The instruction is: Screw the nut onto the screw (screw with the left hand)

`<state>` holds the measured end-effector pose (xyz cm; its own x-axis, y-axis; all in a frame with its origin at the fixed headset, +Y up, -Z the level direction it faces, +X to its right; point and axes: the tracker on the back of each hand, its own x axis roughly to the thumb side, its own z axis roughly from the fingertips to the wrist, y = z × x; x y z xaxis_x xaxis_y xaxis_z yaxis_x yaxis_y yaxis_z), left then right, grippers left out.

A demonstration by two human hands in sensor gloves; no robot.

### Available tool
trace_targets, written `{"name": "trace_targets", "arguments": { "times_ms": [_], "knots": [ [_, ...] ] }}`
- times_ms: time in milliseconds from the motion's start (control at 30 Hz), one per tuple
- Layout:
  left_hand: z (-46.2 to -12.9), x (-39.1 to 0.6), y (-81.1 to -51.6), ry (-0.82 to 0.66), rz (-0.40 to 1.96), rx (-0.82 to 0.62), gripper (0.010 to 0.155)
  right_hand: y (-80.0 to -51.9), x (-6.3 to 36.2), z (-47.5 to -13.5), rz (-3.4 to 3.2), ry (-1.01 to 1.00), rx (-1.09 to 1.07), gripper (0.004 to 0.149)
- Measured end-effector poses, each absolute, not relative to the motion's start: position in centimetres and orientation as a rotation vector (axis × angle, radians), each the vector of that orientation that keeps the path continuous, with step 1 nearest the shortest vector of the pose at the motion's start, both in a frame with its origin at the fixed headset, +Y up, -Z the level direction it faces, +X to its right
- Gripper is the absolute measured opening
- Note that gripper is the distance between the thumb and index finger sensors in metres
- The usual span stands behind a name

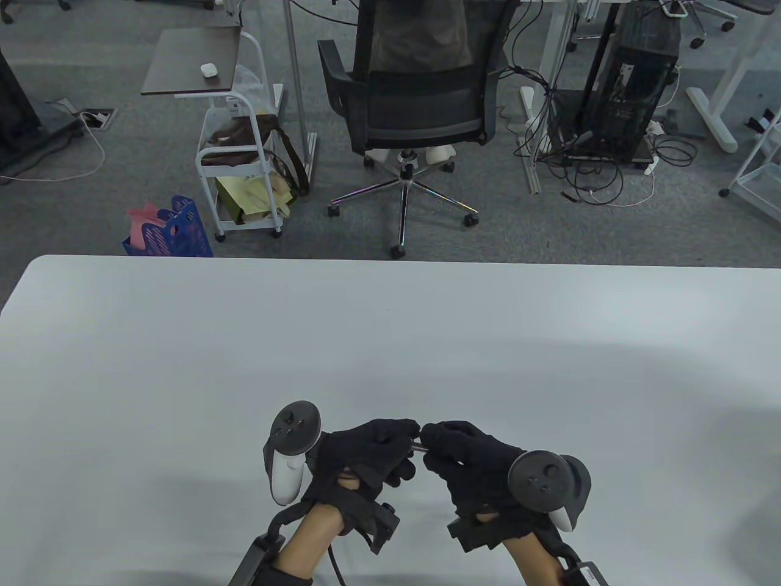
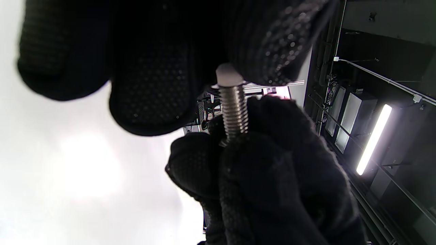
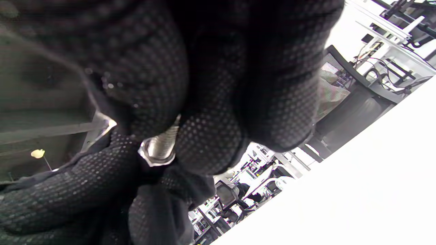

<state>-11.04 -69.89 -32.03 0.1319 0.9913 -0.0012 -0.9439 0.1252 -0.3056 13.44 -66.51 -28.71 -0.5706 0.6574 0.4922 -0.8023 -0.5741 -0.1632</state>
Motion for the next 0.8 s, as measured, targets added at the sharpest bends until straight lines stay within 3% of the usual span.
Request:
{"name": "trace_targets", "arguments": {
  "times_ms": [233, 800],
  "knots": [
    [-31.96, -10.74, -70.75, -0.192, 1.564, -0.379, 0.05, -66.44, 13.43, -28.55, 2.17, -0.513, 0.51, 0.037],
    [-31.68, -10.56, -69.87, -0.239, 1.606, -0.246, 0.044, -66.06, 13.45, -28.25, 2.161, -0.579, 0.458, 0.038]
  ]
}}
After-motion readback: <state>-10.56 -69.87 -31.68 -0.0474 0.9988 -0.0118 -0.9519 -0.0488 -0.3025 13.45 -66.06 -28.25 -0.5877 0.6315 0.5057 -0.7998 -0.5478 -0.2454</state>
